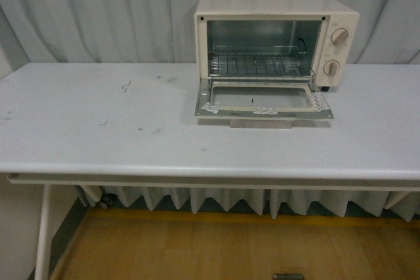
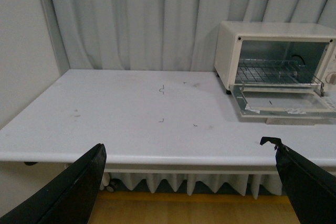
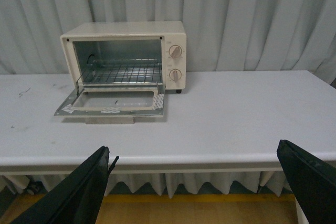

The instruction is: Open oven

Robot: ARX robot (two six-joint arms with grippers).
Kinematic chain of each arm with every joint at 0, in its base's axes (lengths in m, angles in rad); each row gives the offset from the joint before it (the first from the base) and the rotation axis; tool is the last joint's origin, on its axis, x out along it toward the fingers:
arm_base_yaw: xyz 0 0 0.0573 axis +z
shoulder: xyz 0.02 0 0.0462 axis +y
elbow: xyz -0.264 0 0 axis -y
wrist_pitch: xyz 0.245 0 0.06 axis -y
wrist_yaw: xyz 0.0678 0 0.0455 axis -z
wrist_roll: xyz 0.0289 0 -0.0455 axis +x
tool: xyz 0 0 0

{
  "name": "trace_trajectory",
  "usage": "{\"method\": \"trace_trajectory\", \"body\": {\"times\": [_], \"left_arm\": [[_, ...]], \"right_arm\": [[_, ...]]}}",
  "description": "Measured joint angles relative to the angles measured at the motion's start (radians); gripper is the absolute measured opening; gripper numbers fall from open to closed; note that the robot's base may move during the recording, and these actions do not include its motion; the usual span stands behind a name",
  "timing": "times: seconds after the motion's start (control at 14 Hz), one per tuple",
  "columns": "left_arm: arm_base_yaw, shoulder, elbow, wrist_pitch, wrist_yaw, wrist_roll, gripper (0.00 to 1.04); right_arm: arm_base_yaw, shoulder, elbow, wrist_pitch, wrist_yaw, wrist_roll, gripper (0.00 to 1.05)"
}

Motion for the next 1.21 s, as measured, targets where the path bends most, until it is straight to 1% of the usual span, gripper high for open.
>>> {"method": "trace_trajectory", "body": {"times": [1.21], "left_arm": [[0.0,0.0,0.0,0.0,0.0,0.0,0.98]], "right_arm": [[0.0,0.0,0.0,0.0,0.0,0.0,0.98]]}}
